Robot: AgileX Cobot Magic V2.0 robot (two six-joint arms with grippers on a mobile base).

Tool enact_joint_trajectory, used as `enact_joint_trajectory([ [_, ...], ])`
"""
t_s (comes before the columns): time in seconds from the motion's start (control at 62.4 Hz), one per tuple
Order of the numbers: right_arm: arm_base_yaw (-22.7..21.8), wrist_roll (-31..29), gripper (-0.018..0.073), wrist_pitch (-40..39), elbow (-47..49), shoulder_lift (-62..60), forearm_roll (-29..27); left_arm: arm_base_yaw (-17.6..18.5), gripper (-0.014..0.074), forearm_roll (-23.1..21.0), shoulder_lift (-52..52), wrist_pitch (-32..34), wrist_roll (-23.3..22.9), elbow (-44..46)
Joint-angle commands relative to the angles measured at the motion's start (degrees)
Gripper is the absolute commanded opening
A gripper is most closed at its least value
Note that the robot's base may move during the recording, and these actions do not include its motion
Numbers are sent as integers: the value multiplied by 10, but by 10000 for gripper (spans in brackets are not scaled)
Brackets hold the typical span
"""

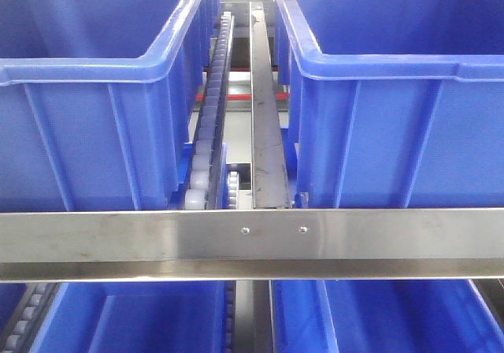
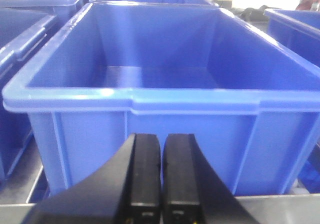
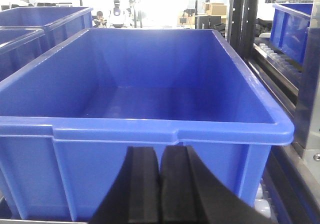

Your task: Pick and sort blue part to right shelf

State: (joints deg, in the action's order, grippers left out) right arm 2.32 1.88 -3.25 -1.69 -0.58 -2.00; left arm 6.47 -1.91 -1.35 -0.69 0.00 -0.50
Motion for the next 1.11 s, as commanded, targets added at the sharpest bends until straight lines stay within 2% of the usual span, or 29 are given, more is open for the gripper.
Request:
enact_joint_trajectory([
  [0.0,-4,-6,30,-56,12,-13,1,4,123,-31,18,69,30,-9],
  [0.353,-4,-6,30,-56,12,-12,1,2,123,-28,30,76,30,-13],
  [0.593,-4,-6,30,-56,12,-12,1,1,123,-11,30,94,27,-13],
  [0.689,-4,-6,30,-56,12,-12,1,1,123,7,30,94,7,-13],
  [0.801,-4,-6,30,-56,12,-12,1,1,123,7,30,94,7,-13],
  [0.993,-4,-6,30,-56,12,-12,1,-22,123,5,30,94,7,-13],
  [1.09,-4,-6,30,-56,12,-12,1,-23,123,4,30,94,7,-13],
])
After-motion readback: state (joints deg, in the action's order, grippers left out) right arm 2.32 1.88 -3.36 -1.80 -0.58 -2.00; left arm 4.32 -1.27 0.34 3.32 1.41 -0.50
